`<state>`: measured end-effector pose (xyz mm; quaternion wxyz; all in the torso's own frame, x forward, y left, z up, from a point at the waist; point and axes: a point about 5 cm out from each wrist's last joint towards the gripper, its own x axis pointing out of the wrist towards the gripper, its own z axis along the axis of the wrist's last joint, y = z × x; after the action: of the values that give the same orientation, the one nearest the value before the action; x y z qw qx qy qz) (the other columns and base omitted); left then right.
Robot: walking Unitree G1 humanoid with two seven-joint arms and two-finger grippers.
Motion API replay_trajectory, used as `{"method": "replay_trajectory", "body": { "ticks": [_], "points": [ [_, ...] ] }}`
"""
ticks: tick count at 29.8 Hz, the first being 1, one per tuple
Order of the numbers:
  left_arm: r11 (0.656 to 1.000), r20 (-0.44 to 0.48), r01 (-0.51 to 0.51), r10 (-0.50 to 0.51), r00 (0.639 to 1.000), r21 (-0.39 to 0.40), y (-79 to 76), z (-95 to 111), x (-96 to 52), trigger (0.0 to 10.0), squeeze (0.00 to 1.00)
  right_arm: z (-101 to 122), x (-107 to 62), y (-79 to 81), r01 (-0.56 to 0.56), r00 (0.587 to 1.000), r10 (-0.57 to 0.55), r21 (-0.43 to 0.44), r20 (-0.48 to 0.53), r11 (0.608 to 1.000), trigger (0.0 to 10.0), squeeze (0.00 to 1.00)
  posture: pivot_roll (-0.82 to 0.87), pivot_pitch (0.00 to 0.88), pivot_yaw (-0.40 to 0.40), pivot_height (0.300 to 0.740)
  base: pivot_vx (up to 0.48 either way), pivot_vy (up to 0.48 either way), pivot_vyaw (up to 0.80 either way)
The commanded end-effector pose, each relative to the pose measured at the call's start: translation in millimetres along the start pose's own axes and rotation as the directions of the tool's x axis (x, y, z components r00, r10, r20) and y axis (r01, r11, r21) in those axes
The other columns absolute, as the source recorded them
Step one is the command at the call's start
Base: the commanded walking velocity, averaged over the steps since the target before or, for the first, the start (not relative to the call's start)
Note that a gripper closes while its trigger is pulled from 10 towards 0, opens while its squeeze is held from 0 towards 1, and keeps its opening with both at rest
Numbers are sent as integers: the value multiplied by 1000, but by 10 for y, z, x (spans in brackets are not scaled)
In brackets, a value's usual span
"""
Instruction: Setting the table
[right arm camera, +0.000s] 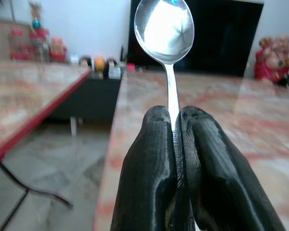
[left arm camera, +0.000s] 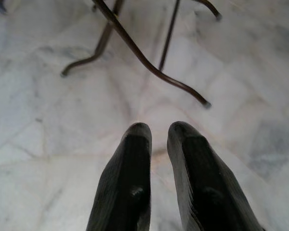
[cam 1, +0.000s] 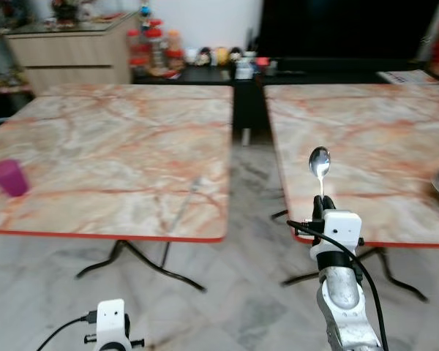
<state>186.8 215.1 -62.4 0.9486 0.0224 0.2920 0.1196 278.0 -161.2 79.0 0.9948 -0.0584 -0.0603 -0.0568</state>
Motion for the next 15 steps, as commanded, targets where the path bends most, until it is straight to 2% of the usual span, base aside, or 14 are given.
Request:
{"method": "replay_trajectory", "body": {
  "ticks": [1,15],
  "points": [
    [1000,-14,-2,2,1000,1,13,-11,4,10000,0,74,37,14,-7,999,7,-2,33,1000,10000,0,-52,0,16,740,0,-368,0],
    [1000,-18,3,-3,1000,8,20,-8,9,10000,0,46,19,-5,1,1000,-1,-6,25,1000,10000,0,-59,0,26,740,0,-366,0]
  ]
}}
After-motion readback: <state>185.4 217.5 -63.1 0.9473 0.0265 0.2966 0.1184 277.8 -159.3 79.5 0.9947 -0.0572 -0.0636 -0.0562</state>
